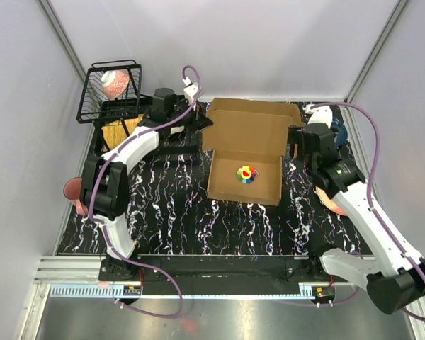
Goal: Fold the paper box
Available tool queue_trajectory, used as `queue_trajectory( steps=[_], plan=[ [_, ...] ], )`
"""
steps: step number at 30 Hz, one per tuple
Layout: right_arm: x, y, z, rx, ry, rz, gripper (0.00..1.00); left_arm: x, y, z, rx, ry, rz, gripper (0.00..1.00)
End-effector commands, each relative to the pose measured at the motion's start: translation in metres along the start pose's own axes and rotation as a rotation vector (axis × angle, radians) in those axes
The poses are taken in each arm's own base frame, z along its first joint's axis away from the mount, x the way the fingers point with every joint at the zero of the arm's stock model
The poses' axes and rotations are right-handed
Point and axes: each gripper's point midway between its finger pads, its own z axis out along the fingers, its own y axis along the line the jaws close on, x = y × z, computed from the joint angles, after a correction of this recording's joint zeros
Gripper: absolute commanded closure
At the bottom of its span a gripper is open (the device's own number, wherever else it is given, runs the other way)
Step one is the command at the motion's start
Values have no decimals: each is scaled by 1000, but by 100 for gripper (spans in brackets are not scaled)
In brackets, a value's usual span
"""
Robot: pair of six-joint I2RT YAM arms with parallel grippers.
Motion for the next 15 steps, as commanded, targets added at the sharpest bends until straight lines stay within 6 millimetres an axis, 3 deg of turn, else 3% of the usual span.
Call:
queue_trajectory(
  steps=[1, 2, 4, 5, 7, 8, 15],
  plan=[
    [-8, 10, 29, -70, -79, 15, 13, -23, 4, -1, -17, -40, 47, 100],
    [-22, 1, 37, -66, -145, 73, 13, -21, 4, -1, -18, -36, 45, 100],
    [-15, 4, 46, -141, -162, 114, 14, -19, 3, -1, -15, -34, 55, 100],
    [-26, -1, 50, -149, -211, 148, 14, -16, 3, -1, -17, -28, 51, 100],
    [-21, -7, 62, -169, -213, 175, 14, -14, 4, -1, -20, -28, 50, 100],
    [-28, -8, 66, -178, -249, 186, 15, -13, 4, 0, -18, -27, 47, 100],
    [-41, 5, 87, -427, -316, 277, 15, -4, 7, 4, -17, -12, 22, 100]
  ],
)
